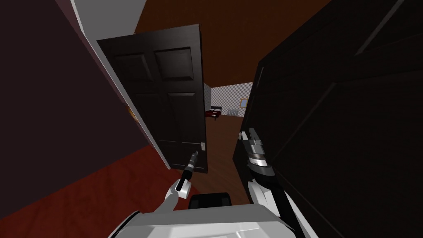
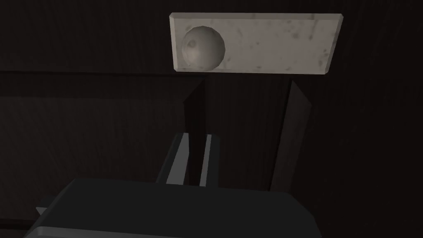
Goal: Push the door open
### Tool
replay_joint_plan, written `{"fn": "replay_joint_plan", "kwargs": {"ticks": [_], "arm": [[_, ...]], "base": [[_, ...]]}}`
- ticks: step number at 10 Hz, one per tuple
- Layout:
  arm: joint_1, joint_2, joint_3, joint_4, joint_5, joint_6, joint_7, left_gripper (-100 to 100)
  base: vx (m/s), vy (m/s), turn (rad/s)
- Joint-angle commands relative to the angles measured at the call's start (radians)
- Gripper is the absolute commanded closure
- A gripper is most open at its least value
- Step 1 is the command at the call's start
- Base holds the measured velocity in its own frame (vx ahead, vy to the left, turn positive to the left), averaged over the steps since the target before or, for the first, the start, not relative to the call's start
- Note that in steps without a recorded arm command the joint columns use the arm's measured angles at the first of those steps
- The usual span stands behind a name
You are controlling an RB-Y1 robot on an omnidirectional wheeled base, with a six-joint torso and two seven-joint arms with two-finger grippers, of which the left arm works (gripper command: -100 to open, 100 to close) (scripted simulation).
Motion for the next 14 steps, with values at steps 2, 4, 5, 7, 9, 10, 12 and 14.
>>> {"fn": "replay_joint_plan", "kwargs": {"ticks": [2,4,5,7,9,10,12,14], "arm": [[-0.006,-0.022,0.004,0.002,0.007,0.011,0.007,-100],[-0.004,-0.010,0.005,0.012,0.007,-0.004,0.002,-100],[-0.004,-0.008,0.006,0.012,0.008,-0.005,0.002,-100],[-0.001,-0.004,0.008,0.013,0.010,-0.012,-0.001,-100],[0.001,-0.003,0.011,0.015,0.012,-0.019,-0.004,-100],[0.002,-0.004,0.012,0.015,0.013,-0.023,-0.006,-100],[0.005,-0.011,0.015,0.017,0.015,-0.030,-0.009,-100],[0.008,-0.013,0.015,0.017,0.015,-0.030,-0.009,-100]], "base": [[-0.272,-0.061,0.056],[-0.022,-0.025,-0.013],[0.164,-0.036,-0.016],[0.172,-0.040,-0.020],[0.203,-0.029,-0.025],[0.210,-0.055,-0.027],[0.196,-0.052,-0.023],[0.139,-0.035,0.002]]}}
